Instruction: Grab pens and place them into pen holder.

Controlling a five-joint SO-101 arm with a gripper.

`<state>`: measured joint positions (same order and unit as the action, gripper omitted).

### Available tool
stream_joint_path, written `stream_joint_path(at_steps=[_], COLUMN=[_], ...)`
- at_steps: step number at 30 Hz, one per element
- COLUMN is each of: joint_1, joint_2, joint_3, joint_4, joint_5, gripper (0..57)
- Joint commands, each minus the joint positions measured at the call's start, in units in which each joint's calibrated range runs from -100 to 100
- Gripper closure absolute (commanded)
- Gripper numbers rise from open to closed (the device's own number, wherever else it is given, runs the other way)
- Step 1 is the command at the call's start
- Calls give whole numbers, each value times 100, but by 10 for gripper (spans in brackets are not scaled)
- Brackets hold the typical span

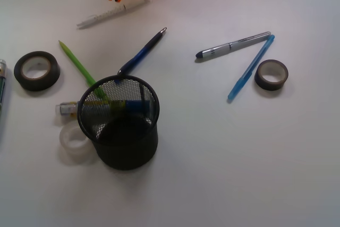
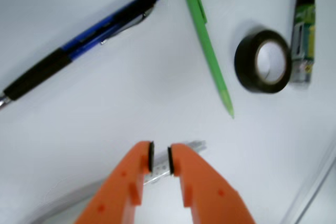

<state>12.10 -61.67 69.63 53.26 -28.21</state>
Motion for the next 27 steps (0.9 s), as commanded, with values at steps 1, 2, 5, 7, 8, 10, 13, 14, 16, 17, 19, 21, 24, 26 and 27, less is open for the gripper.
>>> stream_joint_path(at_steps=[1,2,5,7,8,10,13,14,16,17,19,21,24,26,27], joint_1=[297,401,573,671,730,865,902,895,895,895,902,910,902,932,940], joint_2=[842,1157,1624,1913,2058,2304,2576,2653,2755,2806,2874,2933,3069,3265,3333], joint_3=[-414,-378,-360,-360,-369,-450,-623,-650,-677,-686,-686,-641,-614,-614,-623], joint_4=[-42,-42,63,28,-7,-7,54,54,54,54,28,46,37,-7,-7], joint_5=[-996,-1426,-1988,-2193,-2242,-2256,-2232,-2242,-2266,-2271,-2305,-2452,-2579,-2593,-2618], gripper=[535,535,535,535,536,538,535,532,496,473,445,431,429,429,429])
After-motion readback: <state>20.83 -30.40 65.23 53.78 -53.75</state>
